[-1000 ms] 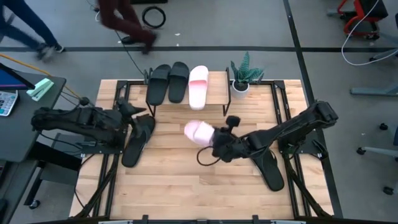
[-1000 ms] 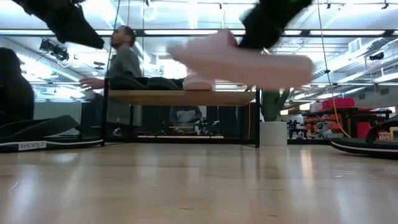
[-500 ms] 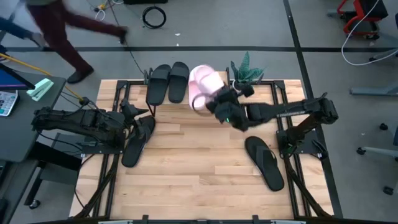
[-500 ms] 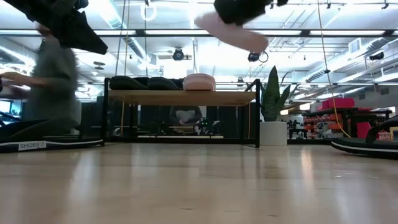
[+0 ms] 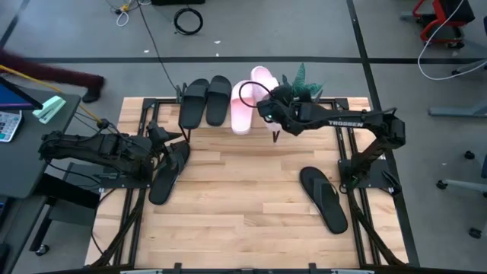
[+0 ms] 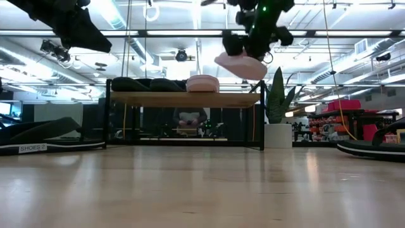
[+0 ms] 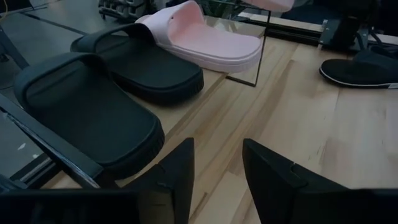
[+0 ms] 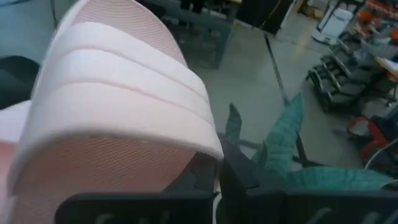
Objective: Pick and place slides into the shelf
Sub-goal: Put the pink slides on the shelf
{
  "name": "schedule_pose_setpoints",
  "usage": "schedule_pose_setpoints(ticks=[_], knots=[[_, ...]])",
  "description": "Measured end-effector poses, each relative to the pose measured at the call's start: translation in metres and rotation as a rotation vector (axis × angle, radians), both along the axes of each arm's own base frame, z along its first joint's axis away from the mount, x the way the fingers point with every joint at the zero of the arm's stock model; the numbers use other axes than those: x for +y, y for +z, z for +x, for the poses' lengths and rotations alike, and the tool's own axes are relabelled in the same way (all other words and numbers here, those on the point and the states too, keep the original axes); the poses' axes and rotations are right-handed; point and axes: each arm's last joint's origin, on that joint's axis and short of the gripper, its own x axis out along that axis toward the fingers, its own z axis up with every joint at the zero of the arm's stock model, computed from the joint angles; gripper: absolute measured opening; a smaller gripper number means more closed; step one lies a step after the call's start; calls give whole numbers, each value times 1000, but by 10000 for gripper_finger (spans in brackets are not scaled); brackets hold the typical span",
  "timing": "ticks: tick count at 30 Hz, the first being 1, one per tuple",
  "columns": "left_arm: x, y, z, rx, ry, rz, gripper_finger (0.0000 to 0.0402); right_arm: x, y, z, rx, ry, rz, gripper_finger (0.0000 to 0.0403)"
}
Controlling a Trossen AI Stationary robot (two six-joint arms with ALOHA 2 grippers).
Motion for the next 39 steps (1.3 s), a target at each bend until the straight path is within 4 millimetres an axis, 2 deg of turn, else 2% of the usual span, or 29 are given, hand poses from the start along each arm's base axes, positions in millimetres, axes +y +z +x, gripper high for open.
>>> schedule_pose_setpoints(ticks=[8, 19, 26, 39], knots=[[0, 0, 0, 10, -3, 7, 153, -15, -16, 6, -22, -9, 67, 9], [0, 0, 0, 10, -3, 8, 145, -16, -9, 10, -119, 4, 59, 9], [0, 0, 0, 10, -3, 8, 153, -17, -9, 10, -172, -4, 77, 9], [0, -1, -1, 18, -4, 9, 141, -18, -19, -3, -81, -66, 138, 9]])
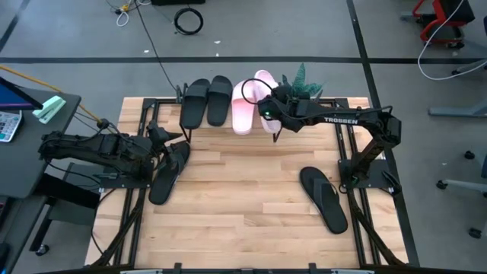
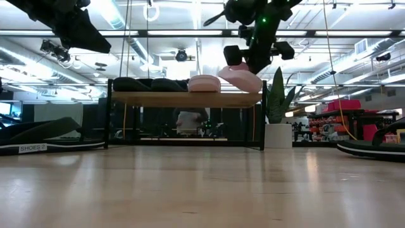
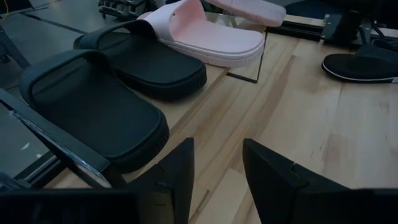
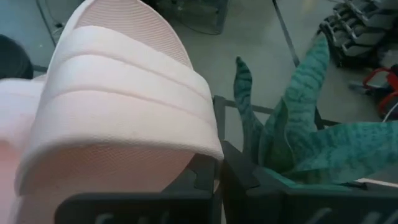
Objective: Pick and place slides into the shelf
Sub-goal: Put the pink slides on the shelf
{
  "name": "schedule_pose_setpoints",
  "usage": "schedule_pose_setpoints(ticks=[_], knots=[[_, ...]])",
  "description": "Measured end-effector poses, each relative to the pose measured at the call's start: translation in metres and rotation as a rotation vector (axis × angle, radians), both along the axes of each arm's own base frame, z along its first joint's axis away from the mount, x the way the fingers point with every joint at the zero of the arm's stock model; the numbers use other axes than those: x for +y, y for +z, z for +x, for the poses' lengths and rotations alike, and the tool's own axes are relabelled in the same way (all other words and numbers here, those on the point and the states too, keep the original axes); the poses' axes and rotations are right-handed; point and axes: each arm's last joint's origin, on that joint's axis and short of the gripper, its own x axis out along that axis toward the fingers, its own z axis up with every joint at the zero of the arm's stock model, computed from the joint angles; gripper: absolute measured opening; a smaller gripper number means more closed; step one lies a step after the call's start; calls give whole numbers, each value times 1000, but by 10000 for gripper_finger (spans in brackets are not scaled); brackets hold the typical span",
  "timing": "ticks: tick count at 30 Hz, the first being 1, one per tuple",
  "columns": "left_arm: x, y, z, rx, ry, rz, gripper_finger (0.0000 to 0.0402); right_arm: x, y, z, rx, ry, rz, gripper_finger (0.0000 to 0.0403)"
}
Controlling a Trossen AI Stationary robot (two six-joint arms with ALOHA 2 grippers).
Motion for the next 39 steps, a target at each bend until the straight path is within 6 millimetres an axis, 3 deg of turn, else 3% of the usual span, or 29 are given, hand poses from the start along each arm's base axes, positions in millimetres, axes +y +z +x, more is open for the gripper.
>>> schedule_pose_setpoints(ticks=[8, 23, 39], knots=[[0, 0, 0, 0, 1, -1, 147, -8, -1, -2, -23, 10, 53, 19], [0, 0, 0, -10, 8, -16, 146, -15, -1, -4, 7, 27, 63, 90], [0, 0, 0, -14, 11, -22, 147, -6, -1, 1, -3, 109, 111, 95]])
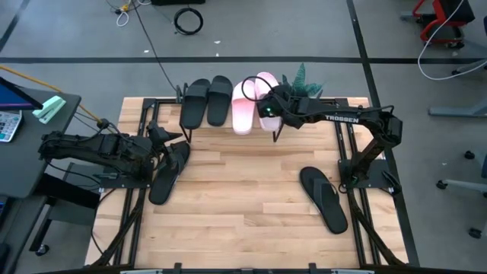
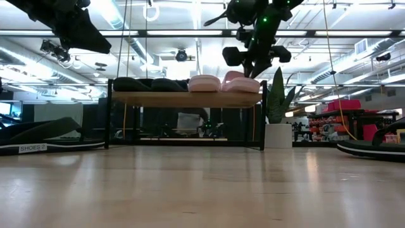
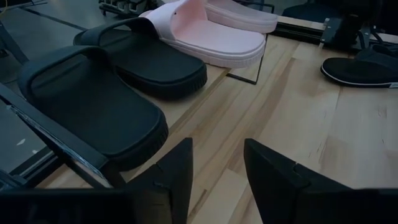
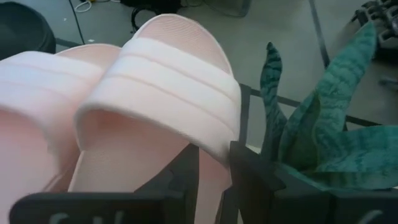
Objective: Pick and place slides into the shelf
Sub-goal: Put the pink slides on the shelf
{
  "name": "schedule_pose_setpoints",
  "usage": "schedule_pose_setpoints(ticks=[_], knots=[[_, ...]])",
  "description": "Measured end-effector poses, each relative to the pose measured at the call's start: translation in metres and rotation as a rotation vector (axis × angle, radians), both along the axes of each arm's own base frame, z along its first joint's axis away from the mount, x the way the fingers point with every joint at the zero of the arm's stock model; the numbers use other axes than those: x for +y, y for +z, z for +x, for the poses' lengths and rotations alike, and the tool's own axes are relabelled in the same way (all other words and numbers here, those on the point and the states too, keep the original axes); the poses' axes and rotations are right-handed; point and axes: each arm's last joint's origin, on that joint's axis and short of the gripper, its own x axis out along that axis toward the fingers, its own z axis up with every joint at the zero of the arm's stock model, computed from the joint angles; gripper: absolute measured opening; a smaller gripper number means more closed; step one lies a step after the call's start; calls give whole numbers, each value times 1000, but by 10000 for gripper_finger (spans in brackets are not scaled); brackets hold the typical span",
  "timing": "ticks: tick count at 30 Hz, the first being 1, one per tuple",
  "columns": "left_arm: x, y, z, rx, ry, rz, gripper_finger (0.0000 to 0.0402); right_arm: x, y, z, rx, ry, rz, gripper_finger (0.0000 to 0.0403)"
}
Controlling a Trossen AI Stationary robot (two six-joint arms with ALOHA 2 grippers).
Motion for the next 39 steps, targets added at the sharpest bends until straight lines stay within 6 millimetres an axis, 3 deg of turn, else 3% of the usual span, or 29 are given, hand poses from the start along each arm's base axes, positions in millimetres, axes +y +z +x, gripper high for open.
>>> schedule_pose_setpoints(ticks=[13, 24, 29, 35, 39], knots=[[0, 0, 0, 1, -12, -7, 148, 32, 3, 8, 13, 109, 1, 95], [-2, 0, 1, -2, -71, -38, 143, 34, 8, 3, 89, 139, -32, 95], [-2, 0, 1, -2, -71, -38, 151, 47, 17, 1, 103, 198, -54, 90], [-2, 0, 1, -8, -71, -39, 150, 72, 26, 2, 100, 336, -51, 52], [-2, 3, 3, -34, -72, -42, 144, 74, 20, 8, 126, 450, 12, 8]])
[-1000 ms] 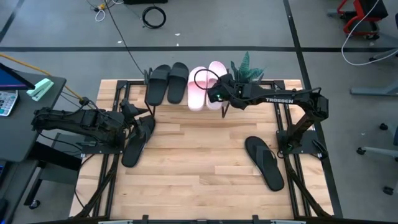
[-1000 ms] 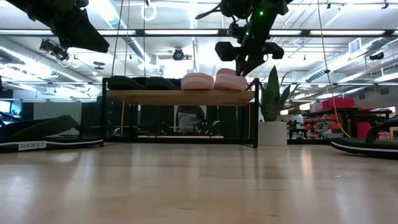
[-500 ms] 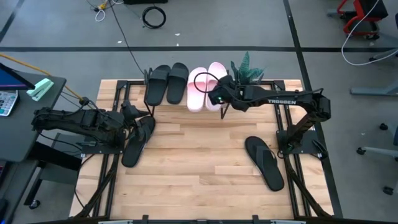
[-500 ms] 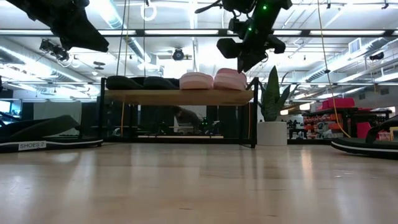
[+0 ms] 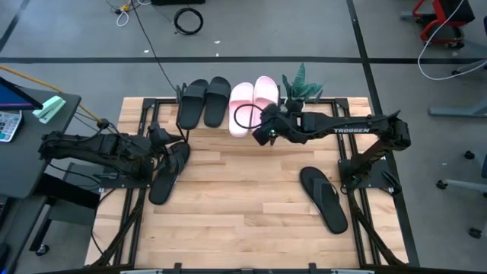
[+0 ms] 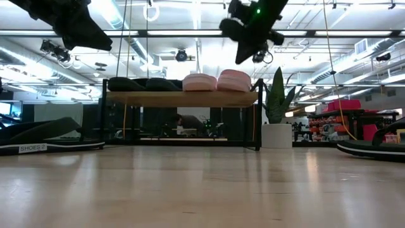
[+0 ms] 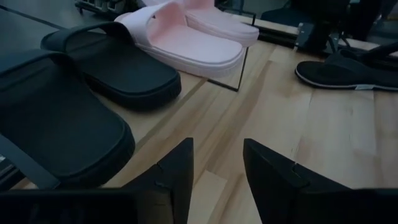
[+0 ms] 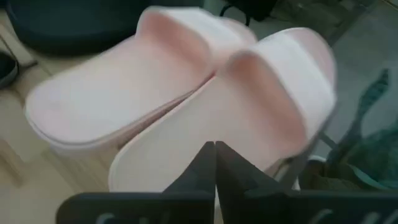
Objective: Pick and place slides into the shelf
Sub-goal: Put the pink slides on the shelf
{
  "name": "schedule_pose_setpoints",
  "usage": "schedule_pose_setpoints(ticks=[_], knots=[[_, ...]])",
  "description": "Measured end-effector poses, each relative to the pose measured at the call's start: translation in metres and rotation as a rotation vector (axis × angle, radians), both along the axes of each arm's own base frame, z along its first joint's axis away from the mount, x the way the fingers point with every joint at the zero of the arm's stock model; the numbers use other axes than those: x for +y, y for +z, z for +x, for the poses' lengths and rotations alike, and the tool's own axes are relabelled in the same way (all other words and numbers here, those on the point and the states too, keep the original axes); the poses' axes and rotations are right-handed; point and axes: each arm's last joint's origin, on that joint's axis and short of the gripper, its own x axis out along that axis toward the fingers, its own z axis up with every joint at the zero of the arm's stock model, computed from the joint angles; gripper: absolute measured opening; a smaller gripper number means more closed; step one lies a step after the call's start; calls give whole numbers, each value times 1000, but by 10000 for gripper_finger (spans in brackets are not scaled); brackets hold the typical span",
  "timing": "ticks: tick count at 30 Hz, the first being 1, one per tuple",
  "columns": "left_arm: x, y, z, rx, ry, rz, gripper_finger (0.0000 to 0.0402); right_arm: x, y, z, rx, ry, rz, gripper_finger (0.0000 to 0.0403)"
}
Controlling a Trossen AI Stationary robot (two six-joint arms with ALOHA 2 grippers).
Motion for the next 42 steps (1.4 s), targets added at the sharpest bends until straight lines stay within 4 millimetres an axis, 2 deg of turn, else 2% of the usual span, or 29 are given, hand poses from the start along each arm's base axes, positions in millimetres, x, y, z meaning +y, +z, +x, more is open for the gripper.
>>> schedule_pose_setpoints(ticks=[4, 11, 23, 30, 34, 38, 42], knots=[[0, 2, 1, -36, 12, -29, 139, -9, -8, 9, -10, -12, 3, 8], [0, 2, 1, -52, 26, -61, 129, -33, -14, 9, -37, -45, 74, 3], [0, 2, 1, -59, 25, -60, 134, -49, -40, 28, -15, -12, 83, 2], [0, 2, 1, -58, 25, -58, 124, -61, -45, 28, -17, -24, 106, 1], [0, 2, 1, -57, 25, -58, 125, -62, -41, 27, 0, -13, 71, 0], [0, 2, 1, -57, 25, -58, 128, -66, -32, 25, -53, -34, 37, 0], [0, 2, 1, -57, 25, -59, 124, -74, -33, 22, -51, -68, 51, 0]])
